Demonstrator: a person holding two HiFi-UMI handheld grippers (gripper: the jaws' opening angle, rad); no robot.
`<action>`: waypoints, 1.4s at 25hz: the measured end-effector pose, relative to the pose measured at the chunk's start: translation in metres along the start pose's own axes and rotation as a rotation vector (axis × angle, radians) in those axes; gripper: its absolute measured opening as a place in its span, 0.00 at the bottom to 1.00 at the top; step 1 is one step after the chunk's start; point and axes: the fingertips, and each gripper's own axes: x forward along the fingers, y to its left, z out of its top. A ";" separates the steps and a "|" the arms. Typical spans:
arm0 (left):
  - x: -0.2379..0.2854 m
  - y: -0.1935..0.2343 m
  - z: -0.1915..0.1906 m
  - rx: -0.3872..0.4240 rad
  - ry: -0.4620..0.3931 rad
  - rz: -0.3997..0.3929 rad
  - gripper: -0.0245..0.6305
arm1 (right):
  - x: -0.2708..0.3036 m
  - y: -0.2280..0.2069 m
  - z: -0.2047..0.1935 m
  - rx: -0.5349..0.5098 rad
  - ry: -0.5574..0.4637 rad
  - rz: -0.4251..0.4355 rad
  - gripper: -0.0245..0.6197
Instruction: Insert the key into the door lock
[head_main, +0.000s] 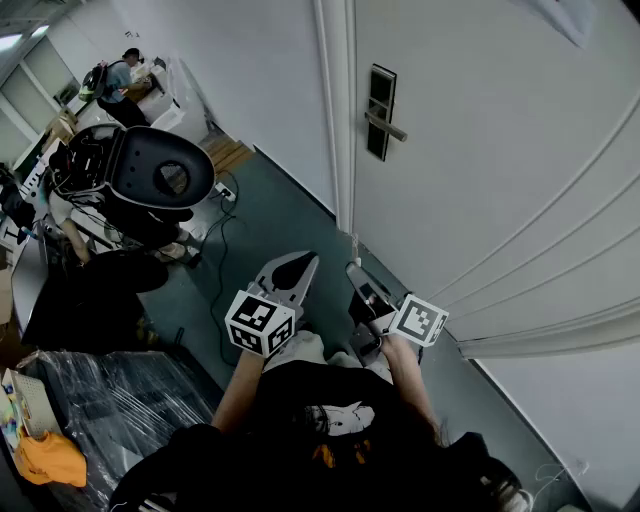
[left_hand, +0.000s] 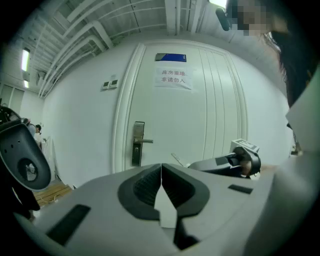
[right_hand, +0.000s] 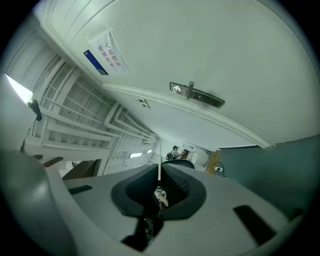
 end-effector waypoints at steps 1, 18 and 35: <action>-0.001 -0.001 -0.001 0.000 0.001 0.000 0.05 | -0.001 -0.001 0.000 0.003 -0.003 -0.005 0.07; 0.008 0.036 -0.006 -0.008 0.019 0.004 0.05 | 0.048 -0.012 0.002 0.016 0.035 -0.003 0.07; 0.078 0.143 0.009 -0.001 0.065 -0.137 0.05 | 0.156 -0.050 0.041 0.023 -0.029 -0.121 0.07</action>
